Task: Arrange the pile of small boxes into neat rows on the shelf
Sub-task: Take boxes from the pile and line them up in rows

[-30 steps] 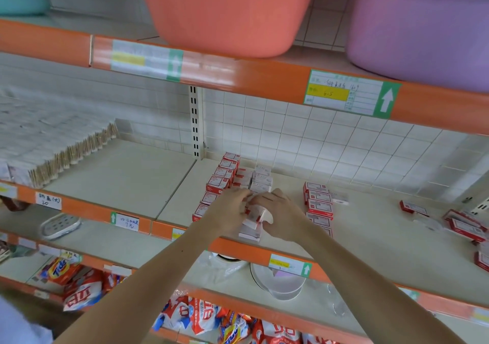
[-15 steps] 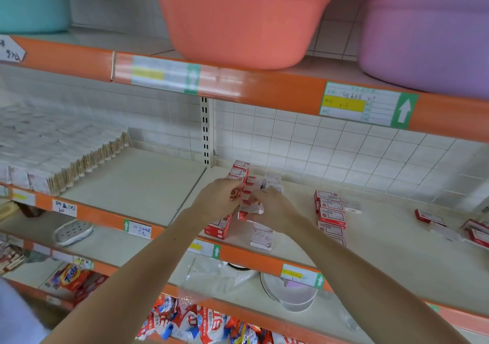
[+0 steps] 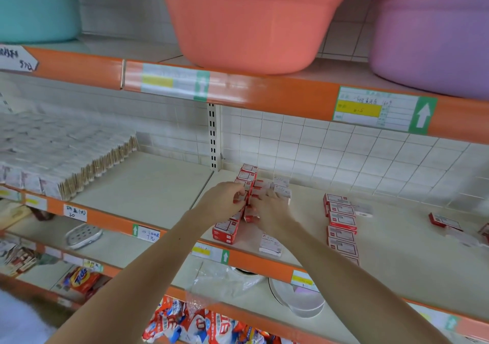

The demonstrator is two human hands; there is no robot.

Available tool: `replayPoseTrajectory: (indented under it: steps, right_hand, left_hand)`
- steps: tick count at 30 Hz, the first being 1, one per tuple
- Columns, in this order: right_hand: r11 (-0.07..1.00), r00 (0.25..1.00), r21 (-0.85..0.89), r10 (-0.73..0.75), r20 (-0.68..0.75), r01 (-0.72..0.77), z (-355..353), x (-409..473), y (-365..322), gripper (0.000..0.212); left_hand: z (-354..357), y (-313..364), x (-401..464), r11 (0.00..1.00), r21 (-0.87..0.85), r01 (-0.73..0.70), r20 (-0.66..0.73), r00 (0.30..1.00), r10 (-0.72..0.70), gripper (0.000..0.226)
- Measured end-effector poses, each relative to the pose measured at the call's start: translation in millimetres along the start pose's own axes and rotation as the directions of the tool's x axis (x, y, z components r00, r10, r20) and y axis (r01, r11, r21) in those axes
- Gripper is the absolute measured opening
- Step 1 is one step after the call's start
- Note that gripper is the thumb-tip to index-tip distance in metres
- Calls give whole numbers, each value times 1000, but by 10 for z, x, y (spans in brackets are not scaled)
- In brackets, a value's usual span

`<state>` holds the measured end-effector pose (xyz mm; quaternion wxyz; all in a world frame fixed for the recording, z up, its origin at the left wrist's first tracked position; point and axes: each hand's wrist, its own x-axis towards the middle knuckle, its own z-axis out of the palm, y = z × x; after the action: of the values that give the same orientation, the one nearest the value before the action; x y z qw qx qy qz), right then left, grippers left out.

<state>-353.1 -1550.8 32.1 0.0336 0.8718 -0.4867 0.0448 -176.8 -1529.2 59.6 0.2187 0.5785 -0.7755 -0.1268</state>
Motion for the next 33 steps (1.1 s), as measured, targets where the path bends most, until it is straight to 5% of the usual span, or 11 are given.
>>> replayPoseTrajectory:
  steps: [9,16,21,28,33]
  right_hand:
    - [994,996,-80,64,-57,-69,142,-17,-8,27]
    - [995,994,97,6,-109,5,165,-67,50,29]
    - [939,942,313,224,-249,-141,57,-314,351,27]
    - [844,877,371,462,-133,-388,-115,-961,1144,47]
    - [769,806,345,589,-54,-538,-202,-1615,1635,54]
  left_hand:
    - [21,84,10,999,-18,40,18,999,-40,9]
    - [62,209,48,999,-33,9,27,1000,-8,5]
    - [141,513,178,995,-47,-89,2,996,89,12]
    - [591,1257,520,973,69,-219,140,968,207,46]
    - [1019,1867,735,932,87,-353,207,921,330,49]
